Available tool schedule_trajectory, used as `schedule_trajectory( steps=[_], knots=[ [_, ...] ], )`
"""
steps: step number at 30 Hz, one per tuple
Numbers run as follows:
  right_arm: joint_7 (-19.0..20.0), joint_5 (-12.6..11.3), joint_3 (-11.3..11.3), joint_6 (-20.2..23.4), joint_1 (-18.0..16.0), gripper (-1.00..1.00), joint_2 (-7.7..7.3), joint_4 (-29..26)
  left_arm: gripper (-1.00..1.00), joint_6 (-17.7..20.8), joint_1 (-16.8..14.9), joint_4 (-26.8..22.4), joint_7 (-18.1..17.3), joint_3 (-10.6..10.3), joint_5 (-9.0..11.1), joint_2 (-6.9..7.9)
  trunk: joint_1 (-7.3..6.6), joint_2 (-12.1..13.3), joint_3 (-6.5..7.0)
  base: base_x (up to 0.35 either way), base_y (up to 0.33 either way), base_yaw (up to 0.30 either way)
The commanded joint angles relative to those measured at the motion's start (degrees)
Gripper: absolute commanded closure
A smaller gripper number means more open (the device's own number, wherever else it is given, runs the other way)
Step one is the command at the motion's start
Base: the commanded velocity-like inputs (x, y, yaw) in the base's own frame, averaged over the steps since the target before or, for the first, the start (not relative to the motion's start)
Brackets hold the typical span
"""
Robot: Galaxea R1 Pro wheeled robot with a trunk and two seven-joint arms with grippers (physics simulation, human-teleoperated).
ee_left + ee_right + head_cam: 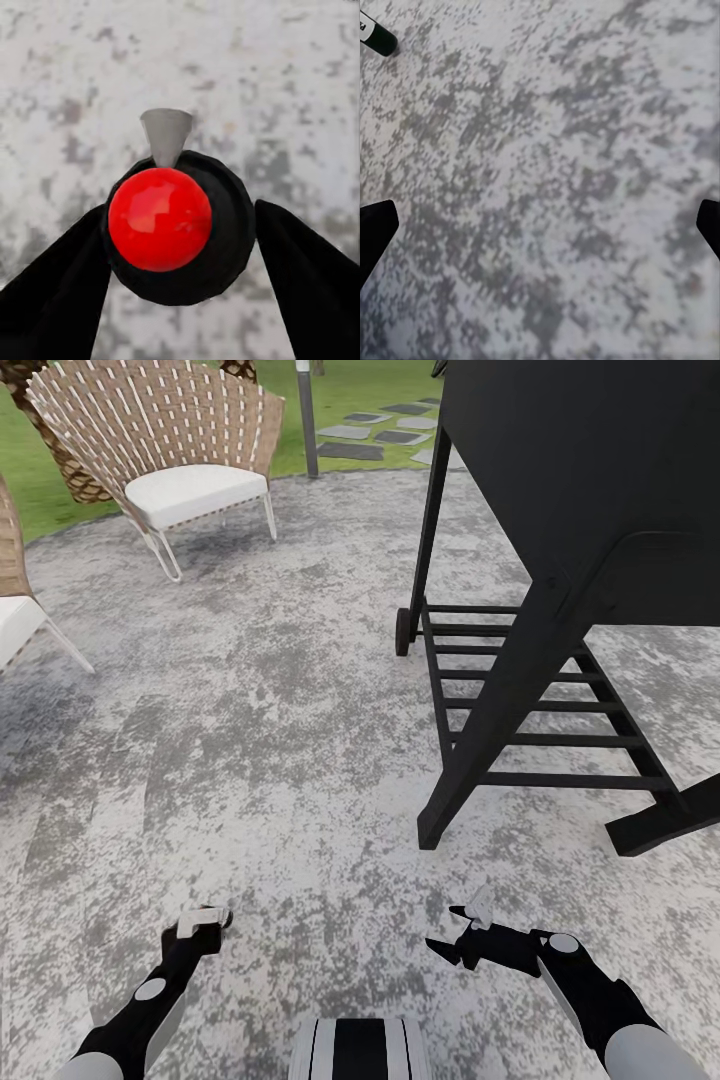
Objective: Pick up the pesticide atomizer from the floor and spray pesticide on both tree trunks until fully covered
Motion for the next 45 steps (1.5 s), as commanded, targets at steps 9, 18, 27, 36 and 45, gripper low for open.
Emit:
schedule_trajectory(
  steps=[9, 18, 27, 36, 45],
  knots=[
    [0.0, 0.5, 0.1, -0.5, 0.0, -1.00, -0.03, 0.0, 1.00, -0.2, 0.0, 0.0, 0.0, 0.1, 0.2, -0.13, -0.01, 0.0, -0.03, 0.000, 0.000, 0.000],
    [0.0, 0.5, 0.0, -0.5, 0.0, -1.00, -0.03, 0.0, 1.00, -0.2, 0.0, 0.0, -0.1, 0.0, 0.2, -0.12, -0.01, 0.0, -0.03, 0.000, 0.000, 0.000],
    [0.0, 0.5, 0.0, -0.5, 0.0, -1.00, -0.03, 0.0, 1.00, -0.2, 0.0, 0.0, -0.1, 0.0, 0.2, -0.16, -0.03, 0.0, 0.19, 0.000, 0.000, 0.000],
    [0.0, 0.5, 0.1, -0.5, 0.0, -1.00, -0.03, 0.0, 1.00, -0.2, 0.0, 0.0, -0.1, 0.0, 0.2, -0.17, -0.27, 0.1, 2.18, 0.000, 0.000, 0.000],
    [0.0, 0.5, 0.2, -0.5, 0.0, -1.00, -0.03, 0.0, 1.00, -0.2, 0.0, 0.0, -0.1, 0.0, 0.2, -0.17, -0.50, 0.2, 4.18, 0.000, 0.000, 0.000]
  ],
)
